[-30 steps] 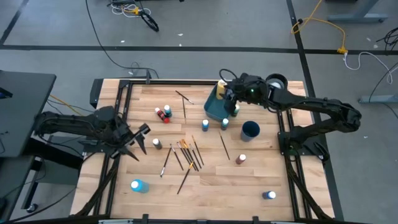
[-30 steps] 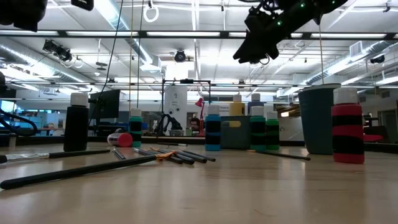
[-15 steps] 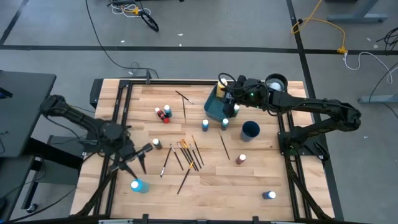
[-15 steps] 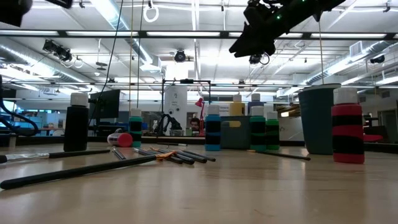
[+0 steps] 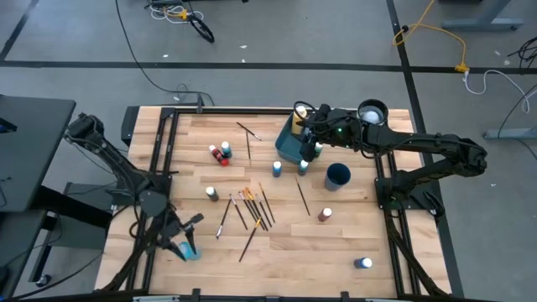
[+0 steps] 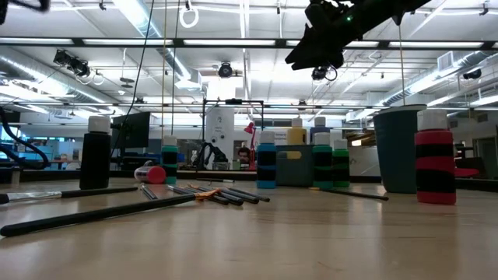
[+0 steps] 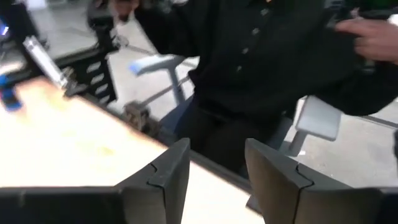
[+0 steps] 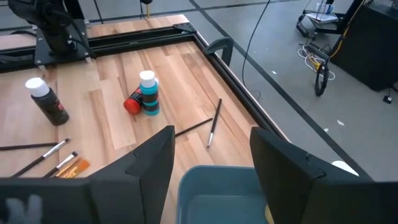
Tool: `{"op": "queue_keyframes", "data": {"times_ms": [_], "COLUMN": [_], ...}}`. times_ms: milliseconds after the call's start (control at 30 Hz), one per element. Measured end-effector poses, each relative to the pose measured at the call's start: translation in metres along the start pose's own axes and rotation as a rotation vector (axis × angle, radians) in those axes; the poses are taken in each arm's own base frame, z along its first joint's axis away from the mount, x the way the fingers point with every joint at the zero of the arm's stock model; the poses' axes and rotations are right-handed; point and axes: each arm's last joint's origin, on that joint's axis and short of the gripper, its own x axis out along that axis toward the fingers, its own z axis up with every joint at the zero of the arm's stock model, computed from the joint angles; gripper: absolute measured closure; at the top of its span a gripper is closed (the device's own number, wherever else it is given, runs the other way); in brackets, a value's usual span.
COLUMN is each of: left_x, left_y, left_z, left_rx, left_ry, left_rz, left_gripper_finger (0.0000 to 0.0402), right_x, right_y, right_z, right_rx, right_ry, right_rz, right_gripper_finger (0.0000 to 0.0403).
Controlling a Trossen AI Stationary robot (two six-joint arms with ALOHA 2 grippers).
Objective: Pick & Place Paint Supplies
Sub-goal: Put the blue paint bottle into the blue bin
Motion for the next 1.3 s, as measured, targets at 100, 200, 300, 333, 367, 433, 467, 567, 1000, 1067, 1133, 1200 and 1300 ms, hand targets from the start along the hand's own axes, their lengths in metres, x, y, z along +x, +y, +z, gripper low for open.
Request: {"op": "queue_keyframes", "data": {"times_ms": [100,200,300,333,367,433,467,567,1000,1067,1133,1200,1300], "left_x": [0.001,0.002,0.002,0.001,0.001,0.001,0.001,0.002,0.001,0.001,0.001,0.001,0.002], "left_y": [-0.007,-0.012,-0.013,-0.013,-0.014,-0.015,-0.016,-0.019,-0.021,-0.021,-0.021,-0.020,-0.018], "left_z": [0.001,-0.003,-0.008,-0.009,-0.010,-0.011,-0.011,-0.011,-0.018,-0.018,-0.018,-0.017,-0.012], "left_rx": [-0.003,-0.019,-0.016,-0.018,-0.020,-0.013,-0.009,-0.006,-0.002,0.001,-0.007,-0.023,-0.018], "left_ry": [0.000,0.036,0.097,0.111,0.119,0.127,0.129,0.127,0.207,0.207,0.203,0.193,0.141], "left_rz": [-0.028,-0.030,0.031,0.058,0.072,0.067,0.051,0.012,0.069,0.061,0.065,0.086,0.154], "left_gripper_finger": [0.0226,0.0219,0.0215,0.0214,0.0214,0.0214,0.0215,0.0219,0.0273,0.0285,0.0285,0.0285,0.0285], "right_x": [0.000,0.000,0.000,0.000,-0.001,-0.001,-0.001,-0.002,-0.002,-0.002,-0.002,-0.002,-0.002], "right_y": [0.000,0.000,0.001,0.002,0.003,0.005,0.006,0.007,0.009,0.009,0.009,0.009,0.009], "right_z": [0.000,0.001,0.003,0.003,0.005,0.007,0.008,0.010,0.012,0.012,0.012,0.012,0.012], "right_rx": [0.013,0.029,0.031,0.031,0.032,0.034,0.033,0.035,0.035,0.035,0.035,0.034,0.033], "right_ry": [-0.001,-0.008,-0.026,-0.035,-0.047,-0.069,-0.078,-0.105,-0.124,-0.125,-0.125,-0.125,-0.125], "right_rz": [0.000,0.001,0.005,0.008,0.012,0.018,0.021,0.027,0.055,0.056,0.056,0.056,0.056], "right_gripper_finger": [0.0191,0.0191,0.0191,0.0191,0.0191,0.0191,0.0191,0.0191,0.0191,0.0191,0.0191,0.0191,0.0191]}}
